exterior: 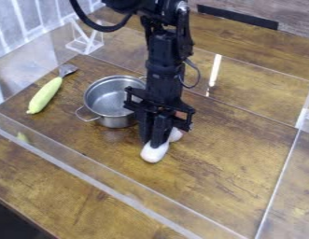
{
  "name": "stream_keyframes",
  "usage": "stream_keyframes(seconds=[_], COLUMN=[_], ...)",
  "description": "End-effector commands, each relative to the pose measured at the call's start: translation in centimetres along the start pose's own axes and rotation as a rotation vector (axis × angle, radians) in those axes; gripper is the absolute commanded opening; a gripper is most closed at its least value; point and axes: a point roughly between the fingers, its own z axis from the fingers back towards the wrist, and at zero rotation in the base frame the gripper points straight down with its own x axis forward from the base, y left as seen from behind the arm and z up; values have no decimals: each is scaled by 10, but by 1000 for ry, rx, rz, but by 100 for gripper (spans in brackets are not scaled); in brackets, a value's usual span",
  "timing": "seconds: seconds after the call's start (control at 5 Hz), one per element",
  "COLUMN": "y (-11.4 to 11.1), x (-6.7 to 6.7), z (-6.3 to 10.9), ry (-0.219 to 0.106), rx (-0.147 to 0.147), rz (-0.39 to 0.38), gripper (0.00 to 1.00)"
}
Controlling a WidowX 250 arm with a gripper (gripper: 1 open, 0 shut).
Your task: Put the mushroom in the silver pot
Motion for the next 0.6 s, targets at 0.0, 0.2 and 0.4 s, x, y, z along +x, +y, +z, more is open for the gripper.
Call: stream_keyframes(seconds=[0.0, 0.2, 0.4], y=[-6, 7, 5], x=[6, -5, -8], z=[7, 4, 25], ry=[-29, -19, -46], rx=[2, 0, -11], rz=[25, 6, 63], gripper=[0, 0, 0])
